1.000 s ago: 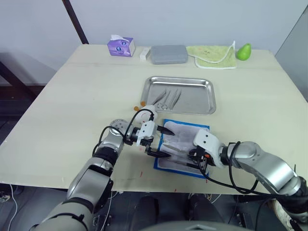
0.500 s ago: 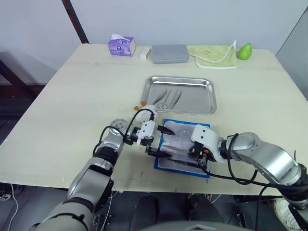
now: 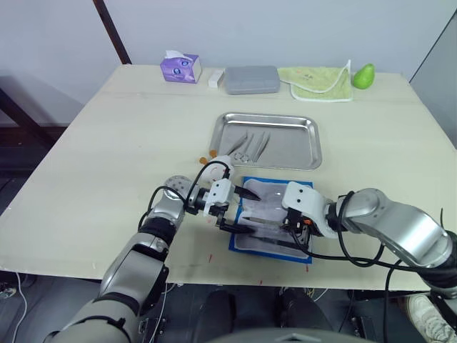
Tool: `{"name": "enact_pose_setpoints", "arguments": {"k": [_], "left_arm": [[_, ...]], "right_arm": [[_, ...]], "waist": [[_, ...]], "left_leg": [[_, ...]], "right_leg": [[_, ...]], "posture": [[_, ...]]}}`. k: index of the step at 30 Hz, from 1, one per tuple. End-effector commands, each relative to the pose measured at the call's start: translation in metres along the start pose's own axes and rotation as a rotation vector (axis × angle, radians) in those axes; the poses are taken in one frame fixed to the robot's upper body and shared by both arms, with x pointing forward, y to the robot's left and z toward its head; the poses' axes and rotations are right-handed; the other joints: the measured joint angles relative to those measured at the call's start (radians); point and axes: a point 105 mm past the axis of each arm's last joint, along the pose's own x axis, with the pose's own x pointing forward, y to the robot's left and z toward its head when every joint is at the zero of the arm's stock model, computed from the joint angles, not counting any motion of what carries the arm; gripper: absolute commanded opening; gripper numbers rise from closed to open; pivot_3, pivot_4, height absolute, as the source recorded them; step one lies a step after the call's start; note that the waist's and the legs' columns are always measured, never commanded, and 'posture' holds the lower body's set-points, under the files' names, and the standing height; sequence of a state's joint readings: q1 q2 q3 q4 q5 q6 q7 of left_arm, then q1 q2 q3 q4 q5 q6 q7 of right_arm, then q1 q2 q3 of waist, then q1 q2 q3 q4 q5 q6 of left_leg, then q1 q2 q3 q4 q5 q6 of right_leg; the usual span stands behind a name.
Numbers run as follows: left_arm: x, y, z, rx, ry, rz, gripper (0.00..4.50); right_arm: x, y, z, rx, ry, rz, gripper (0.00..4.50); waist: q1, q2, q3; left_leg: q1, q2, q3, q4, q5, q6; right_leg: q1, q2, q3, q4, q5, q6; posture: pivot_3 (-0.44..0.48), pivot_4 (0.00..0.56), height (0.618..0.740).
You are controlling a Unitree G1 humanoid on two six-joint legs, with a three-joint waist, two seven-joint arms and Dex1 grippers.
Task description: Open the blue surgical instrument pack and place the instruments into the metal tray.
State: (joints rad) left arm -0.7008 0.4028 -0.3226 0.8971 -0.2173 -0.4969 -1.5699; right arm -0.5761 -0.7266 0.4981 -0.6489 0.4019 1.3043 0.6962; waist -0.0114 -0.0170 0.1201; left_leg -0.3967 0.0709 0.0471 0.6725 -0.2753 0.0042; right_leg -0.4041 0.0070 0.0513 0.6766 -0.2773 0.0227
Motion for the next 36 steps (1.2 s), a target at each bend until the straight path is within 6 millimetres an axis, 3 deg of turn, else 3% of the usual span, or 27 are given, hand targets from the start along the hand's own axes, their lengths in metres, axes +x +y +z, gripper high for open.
{"name": "enact_pose_setpoints", "arguments": {"k": [1, 26, 36], "left_arm": [[0.006, -0.025, -0.027, -0.093, 0.096, -0.113, 4.5], [0.007, -0.03, -0.031, -0.103, 0.115, -0.129, 4.5], [0.007, -0.03, -0.033, -0.106, 0.115, -0.122, 4.5]], "right_arm": [[-0.007, 0.001, 0.014, -0.06, -0.04, -0.006, 0.05], [-0.024, -0.009, -0.006, -0.064, 0.02, -0.046, 0.05], [-0.048, -0.015, -0.032, -0.039, 0.064, -0.089, 0.05]], "waist": [[0.0, 0.0, 0.0], [0.0, 0.0, 0.0], [0.0, 0.0, 0.0]], "left_leg": [[0.0, 0.0, 0.0, 0.0, 0.0, 0.0], [0.0, 0.0, 0.0, 0.0, 0.0, 0.0], [0.0, 0.0, 0.0, 0.0, 0.0, 0.0]], "right_leg": [[0.0, 0.0, 0.0, 0.0, 0.0, 0.0], [-0.001, -0.001, 0.0, 0.0, 0.0, 0.0], [-0.001, -0.001, 0.001, -0.001, 0.0, 0.0]], "posture": [[0.0, 0.15, 0.74], [0.0, 0.15, 0.74], [0.0, 0.15, 0.74]]}}
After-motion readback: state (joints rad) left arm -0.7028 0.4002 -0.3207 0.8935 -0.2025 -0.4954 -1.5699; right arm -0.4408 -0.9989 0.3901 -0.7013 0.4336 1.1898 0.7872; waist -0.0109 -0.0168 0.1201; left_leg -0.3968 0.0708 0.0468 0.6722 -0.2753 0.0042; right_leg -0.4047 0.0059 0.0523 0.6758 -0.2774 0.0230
